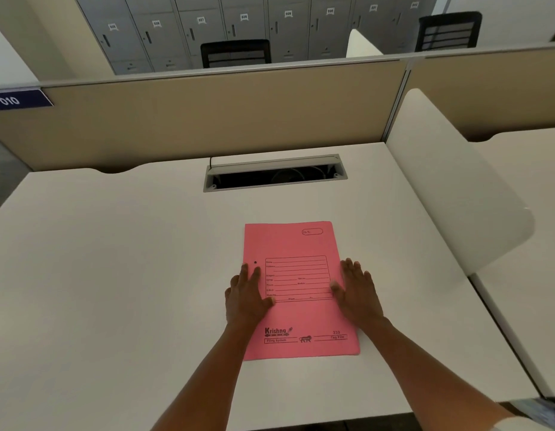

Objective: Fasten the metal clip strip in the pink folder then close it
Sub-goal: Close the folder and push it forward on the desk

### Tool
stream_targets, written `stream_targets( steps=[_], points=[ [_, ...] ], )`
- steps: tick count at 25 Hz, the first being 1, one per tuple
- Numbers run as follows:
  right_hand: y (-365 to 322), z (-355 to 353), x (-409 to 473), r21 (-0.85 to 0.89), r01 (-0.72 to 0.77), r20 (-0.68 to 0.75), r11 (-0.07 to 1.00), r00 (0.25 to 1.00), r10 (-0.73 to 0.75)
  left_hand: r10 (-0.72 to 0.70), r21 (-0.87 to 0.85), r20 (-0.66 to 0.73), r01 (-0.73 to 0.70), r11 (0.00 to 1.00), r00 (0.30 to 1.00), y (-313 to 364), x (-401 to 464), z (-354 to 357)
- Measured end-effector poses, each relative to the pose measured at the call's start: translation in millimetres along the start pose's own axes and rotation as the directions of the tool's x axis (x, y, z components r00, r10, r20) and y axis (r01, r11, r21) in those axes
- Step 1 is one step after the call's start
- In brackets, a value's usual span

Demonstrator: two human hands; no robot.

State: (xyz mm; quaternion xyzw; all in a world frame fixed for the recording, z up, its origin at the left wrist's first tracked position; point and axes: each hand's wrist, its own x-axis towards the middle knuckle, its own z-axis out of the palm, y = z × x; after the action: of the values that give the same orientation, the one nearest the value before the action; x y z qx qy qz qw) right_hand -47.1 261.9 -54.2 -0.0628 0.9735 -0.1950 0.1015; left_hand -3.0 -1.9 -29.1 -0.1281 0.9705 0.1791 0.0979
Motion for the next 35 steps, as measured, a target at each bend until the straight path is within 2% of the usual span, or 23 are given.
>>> stream_targets(
  steps=[6, 9, 14, 17, 20, 23, 26, 30, 35],
  points=[
    [-14.5, 11.5, -4.7, -0.080, -0.073, 0.003, 0.994, 0.997, 0.074, -0.203, -0.048, -0.072, 0.200, 0.979, 0.976, 7.7, -2.8, -6.0],
    [-21.3, 12.9, -5.4, -0.097, -0.104, 0.006, 0.990, 0.994, 0.105, -0.294, -0.198, -0.012, 0.286, 0.938, 0.956, 2.4, 8.3, -13.2],
    [-28.3, 10.3, -7.3, -0.133, -0.125, 0.037, 0.983, 0.991, 0.131, -0.351, -0.577, 0.117, 0.351, 0.737, 0.929, -13.2, 22.2, -20.9],
    [-37.7, 7.5, -4.0, -0.105, -0.166, 0.056, 0.981, 0.983, 0.172, -0.318, -0.739, 0.220, 0.370, 0.563, 0.922, -20.3, 23.9, -20.0],
    [-57.1, 7.2, 1.5, -0.013, -0.258, 0.063, 0.966, 0.964, 0.258, -0.255, -0.804, 0.260, 0.355, 0.478, 0.931, -28.9, 26.2, -23.5],
    [-73.6, 8.7, 1.5, 0.034, -0.279, -0.013, 0.960, 0.960, 0.279, -0.218, -0.841, 0.265, 0.335, 0.425, 0.940, -42.6, 30.0, -34.3],
    [-95.8, 8.4, 5.9, 0.218, -0.297, -0.084, 0.930, 0.943, 0.321, -0.207, -0.873, 0.281, 0.339, 0.350, 0.937, -61.2, 33.7, -50.5],
    [-132.4, 8.9, 24.0, 0.537, -0.296, 0.048, 0.790, 0.945, 0.322, -0.211, -0.899, 0.304, 0.353, 0.259, 0.929, -92.5, 37.3, -74.9],
    [-168.8, 13.5, 43.6, 0.654, -0.270, 0.130, 0.707, 0.960, 0.246, -0.288, -0.892, 0.259, 0.343, 0.295, 0.922, -145.0, 41.1, -107.3]
  ],
)
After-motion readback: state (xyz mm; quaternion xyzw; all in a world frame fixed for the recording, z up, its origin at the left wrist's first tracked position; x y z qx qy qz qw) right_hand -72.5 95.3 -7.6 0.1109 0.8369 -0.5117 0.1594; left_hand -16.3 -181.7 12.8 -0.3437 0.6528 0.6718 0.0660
